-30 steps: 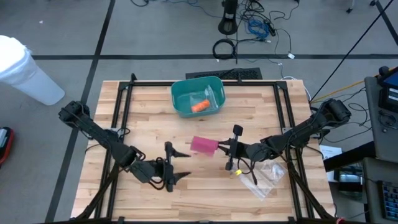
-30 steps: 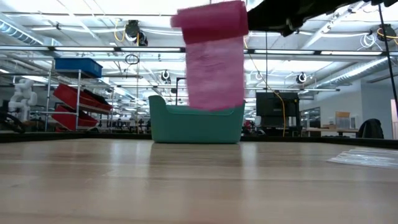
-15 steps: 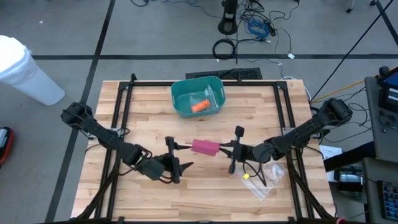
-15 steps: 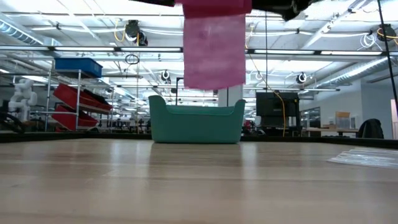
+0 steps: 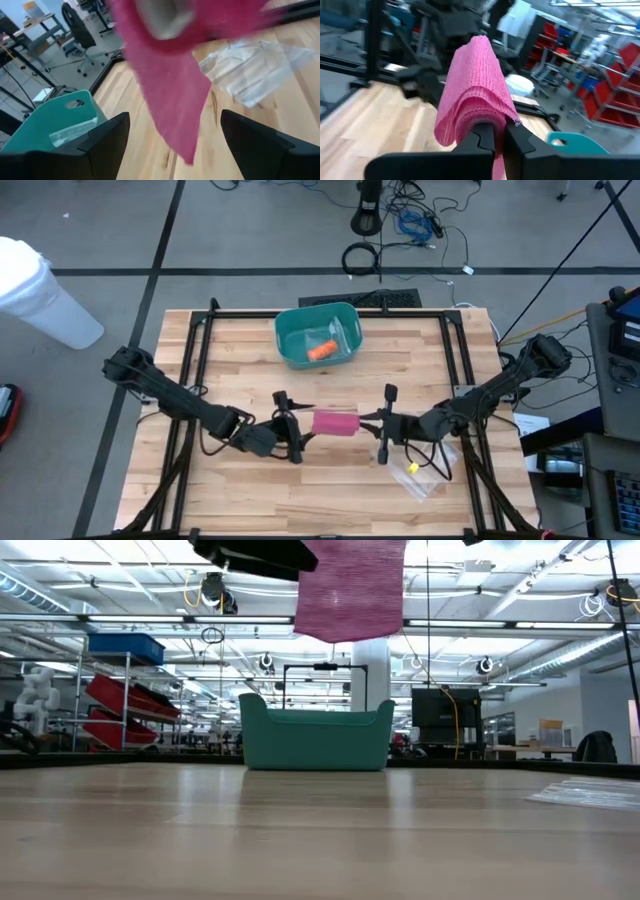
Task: Roll bandage
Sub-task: Roll the pink bandage
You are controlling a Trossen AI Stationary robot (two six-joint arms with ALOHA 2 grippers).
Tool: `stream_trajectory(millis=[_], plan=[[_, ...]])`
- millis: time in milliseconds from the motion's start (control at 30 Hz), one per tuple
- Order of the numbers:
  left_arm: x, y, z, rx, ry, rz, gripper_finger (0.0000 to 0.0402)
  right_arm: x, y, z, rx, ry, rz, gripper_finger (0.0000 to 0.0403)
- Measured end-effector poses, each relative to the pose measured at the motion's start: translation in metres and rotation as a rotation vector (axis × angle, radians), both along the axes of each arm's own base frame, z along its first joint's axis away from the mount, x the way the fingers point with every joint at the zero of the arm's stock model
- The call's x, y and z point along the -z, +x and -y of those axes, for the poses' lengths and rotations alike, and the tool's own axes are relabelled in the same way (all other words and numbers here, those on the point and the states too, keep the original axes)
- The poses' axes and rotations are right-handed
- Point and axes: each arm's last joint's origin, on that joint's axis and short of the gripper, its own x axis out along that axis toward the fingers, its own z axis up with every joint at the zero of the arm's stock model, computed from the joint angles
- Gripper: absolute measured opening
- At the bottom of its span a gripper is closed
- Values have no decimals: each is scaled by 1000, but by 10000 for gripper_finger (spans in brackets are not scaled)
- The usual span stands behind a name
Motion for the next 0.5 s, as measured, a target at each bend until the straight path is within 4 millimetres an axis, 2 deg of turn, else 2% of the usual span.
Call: stream_trajectory(millis=[100, 200, 333, 500], plan=[[6, 8, -4, -14, -1, 7, 307, -1, 0, -1, -29, 4, 5, 1], [12, 12, -10, -32, 12, -19, 265, 0, 0, -1, -25, -3, -3, 1], [12, 14, -17, -47, 10, -20, 163, 1, -1, -3, -29, -14, -9, 1], [13, 17, -20, 23, -28, -43, 28, 1, -4, -8, -53, -27, -15, 1]])
